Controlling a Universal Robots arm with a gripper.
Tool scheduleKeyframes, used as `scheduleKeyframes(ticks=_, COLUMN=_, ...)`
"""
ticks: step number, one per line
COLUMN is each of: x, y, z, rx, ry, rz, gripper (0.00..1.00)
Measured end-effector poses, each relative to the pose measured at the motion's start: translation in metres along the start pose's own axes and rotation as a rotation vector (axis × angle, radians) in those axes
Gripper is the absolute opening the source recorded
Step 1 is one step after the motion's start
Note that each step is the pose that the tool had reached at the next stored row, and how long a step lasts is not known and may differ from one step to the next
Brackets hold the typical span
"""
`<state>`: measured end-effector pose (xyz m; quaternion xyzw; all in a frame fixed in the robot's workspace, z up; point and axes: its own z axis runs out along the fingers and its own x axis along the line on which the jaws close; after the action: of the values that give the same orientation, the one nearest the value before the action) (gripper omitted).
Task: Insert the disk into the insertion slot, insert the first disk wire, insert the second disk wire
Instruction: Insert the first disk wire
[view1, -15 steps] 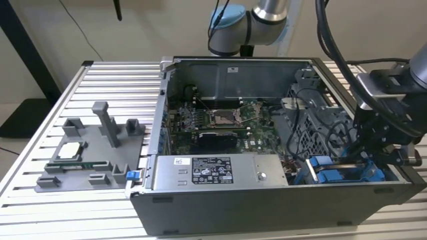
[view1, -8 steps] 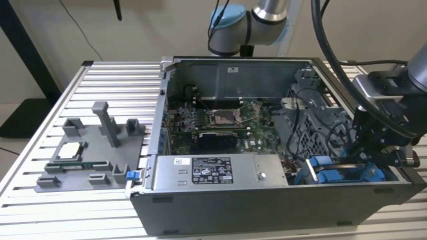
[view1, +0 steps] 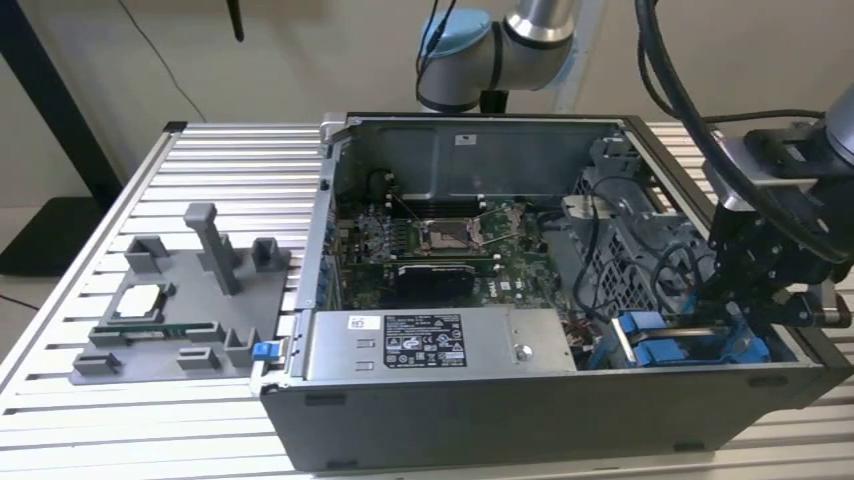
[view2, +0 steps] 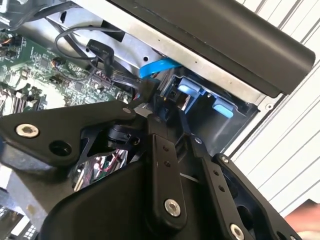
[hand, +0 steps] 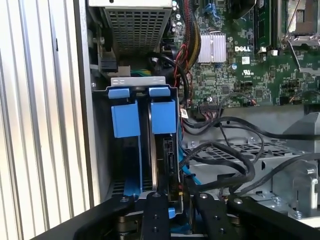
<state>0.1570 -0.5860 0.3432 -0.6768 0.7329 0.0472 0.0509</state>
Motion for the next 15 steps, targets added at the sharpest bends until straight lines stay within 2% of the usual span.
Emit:
scheduleKeyframes(ticks=7, x=-0.0021, y=0.0005, z=-0.0153, rx=-0.0007, ry=0.0002, rz=0.0, gripper=1.0)
scheduleKeyframes(ticks=15, x=-0.0027, y=0.0009, z=-0.0194, rx=-0.0007, ry=0.0007, rz=0.0, gripper=1.0)
